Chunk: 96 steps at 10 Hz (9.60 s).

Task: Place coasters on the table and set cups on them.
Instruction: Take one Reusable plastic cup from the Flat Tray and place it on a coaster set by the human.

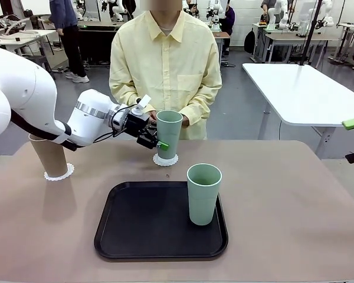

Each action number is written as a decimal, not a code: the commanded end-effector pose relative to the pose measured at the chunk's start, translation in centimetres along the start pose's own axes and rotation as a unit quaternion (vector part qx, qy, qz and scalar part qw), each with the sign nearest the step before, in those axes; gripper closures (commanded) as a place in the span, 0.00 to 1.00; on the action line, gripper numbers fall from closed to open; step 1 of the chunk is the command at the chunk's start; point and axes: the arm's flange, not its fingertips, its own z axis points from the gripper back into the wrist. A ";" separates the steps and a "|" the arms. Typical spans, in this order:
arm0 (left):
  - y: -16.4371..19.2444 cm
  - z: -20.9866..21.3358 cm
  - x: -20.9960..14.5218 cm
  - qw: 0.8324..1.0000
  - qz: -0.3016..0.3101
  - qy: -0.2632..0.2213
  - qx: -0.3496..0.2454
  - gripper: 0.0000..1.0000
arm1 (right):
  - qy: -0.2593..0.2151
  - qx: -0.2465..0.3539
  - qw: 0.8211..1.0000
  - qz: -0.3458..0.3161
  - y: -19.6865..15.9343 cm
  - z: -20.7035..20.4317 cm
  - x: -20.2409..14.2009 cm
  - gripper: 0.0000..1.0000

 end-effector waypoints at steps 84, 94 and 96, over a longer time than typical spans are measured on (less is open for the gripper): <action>-42.1 40.8 0.5 0.781 0.596 -0.189 0.012 0.00 | -0.007 0.019 1.000 0.010 0.1 -0.2 0.3 0.00; -41.4 40.4 0.9 0.771 0.607 -0.189 0.013 0.00 | -0.007 0.019 1.000 0.010 0.1 -0.2 0.3 0.00; -41.4 40.4 0.9 0.771 0.607 -0.189 0.013 0.00 | -0.007 0.019 1.000 0.010 0.1 -0.2 0.3 0.00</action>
